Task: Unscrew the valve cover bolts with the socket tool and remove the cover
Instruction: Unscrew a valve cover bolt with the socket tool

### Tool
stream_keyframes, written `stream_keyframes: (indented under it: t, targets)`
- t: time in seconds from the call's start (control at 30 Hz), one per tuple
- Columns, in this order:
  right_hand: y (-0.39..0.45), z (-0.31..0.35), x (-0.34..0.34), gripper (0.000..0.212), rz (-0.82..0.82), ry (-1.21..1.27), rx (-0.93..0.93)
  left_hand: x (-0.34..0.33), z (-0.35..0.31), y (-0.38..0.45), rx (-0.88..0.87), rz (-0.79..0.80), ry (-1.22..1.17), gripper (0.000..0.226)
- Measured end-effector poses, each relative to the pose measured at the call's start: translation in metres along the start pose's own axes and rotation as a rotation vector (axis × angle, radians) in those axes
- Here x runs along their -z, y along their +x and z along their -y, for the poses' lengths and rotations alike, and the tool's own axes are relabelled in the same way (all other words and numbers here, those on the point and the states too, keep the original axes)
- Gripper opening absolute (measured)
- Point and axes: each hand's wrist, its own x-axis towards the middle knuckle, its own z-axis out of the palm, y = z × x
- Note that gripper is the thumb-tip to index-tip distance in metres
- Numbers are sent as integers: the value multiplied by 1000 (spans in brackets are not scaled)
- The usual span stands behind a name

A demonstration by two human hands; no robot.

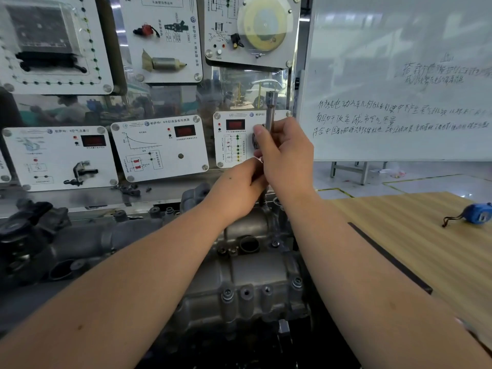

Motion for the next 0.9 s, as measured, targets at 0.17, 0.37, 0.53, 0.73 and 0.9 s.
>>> stream_keyframes:
  t: [0.17, 0.37, 0.53, 0.73, 0.9]
  targets:
    - [2, -1, -1, 18, -30, -33, 18, -2, 2, 0, 16, 2, 3, 14]
    - [4, -3, 2, 14, 9, 77, -23, 4, 6, -2, 13, 65, -95, 17]
    - [5, -2, 5, 14, 56, 166, -33, 5, 4, -1, 25, 44, -63, 17]
    - [5, -2, 6, 23, 130, 188, -15, 2, -1, 0, 23, 17, -83, 20]
    - [2, -2, 0, 8, 114, 128, -11, 0, 3, 0, -14, -7, -61, 7]
